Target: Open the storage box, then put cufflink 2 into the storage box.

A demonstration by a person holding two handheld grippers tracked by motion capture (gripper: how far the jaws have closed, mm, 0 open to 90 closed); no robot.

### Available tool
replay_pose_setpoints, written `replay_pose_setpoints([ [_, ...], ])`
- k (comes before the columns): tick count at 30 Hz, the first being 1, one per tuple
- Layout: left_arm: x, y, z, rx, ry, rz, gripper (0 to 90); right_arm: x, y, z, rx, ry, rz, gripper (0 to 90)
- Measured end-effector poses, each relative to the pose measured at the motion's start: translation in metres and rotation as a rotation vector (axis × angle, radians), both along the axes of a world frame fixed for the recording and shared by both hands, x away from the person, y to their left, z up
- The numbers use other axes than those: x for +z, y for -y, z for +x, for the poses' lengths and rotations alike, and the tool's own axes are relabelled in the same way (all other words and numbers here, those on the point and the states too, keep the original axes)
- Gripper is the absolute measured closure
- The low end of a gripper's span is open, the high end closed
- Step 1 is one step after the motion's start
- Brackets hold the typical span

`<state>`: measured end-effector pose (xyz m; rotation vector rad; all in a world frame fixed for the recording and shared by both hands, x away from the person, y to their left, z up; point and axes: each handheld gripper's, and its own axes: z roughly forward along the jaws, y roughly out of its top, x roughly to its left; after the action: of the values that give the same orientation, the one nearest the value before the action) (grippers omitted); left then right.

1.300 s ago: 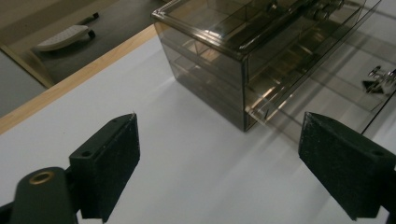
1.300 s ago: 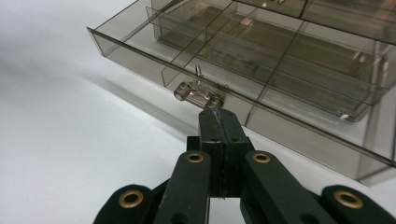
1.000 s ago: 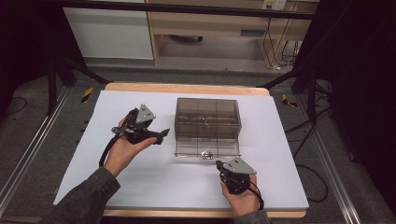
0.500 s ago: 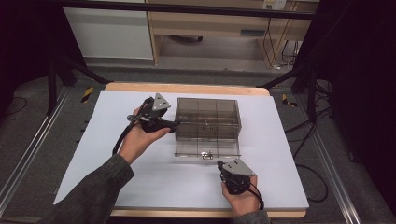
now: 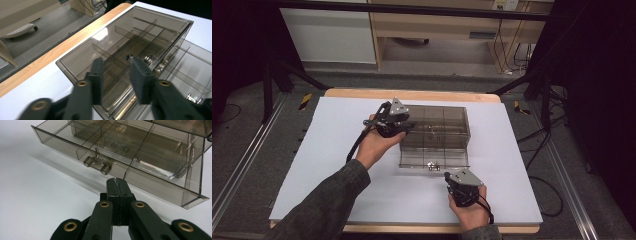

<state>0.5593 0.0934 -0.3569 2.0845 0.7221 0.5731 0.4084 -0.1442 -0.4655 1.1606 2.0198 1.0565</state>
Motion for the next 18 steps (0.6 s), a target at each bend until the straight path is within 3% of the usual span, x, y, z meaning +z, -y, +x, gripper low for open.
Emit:
replay_pose_setpoints([
  [6, 0.001, 0.006, 0.005, -0.003, 0.010, -0.014, 85.3, 0.000, -0.001, 0.000, -0.003, -0.009, 0.000, 90.0],
  [18, -0.006, 0.024, 0.011, -0.007, -0.010, -0.009, 90.0, 0.000, -0.001, 0.001, -0.006, -0.014, 0.019, 90.0],
])
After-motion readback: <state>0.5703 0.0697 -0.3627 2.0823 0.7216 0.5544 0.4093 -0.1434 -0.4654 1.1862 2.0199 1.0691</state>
